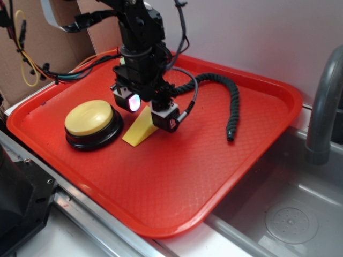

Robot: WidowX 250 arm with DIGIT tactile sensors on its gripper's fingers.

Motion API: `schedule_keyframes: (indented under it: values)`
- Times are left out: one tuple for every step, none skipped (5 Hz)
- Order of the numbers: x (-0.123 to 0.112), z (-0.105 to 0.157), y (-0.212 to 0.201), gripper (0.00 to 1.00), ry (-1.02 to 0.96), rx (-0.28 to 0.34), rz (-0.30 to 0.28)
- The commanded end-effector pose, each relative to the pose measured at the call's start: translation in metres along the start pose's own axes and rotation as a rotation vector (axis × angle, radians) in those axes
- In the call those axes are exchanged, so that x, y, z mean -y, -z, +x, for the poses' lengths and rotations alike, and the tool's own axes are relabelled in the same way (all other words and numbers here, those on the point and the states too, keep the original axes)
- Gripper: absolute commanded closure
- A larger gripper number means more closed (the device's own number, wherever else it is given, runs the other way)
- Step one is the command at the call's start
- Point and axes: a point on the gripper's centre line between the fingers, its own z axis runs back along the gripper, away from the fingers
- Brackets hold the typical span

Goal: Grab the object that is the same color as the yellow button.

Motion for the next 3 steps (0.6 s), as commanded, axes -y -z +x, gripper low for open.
schedule_keyframes:
  values:
    - [0.003, 0.01, -0.005, 1.0, -0.019, 0.048, -0.016]
    - [-0.001, 0.009, -0.01, 1.0, -0.028, 0.046, -0.023]
    - [-0.003, 0.011, -0.027, 1.0, -0.029, 0.038, -0.062]
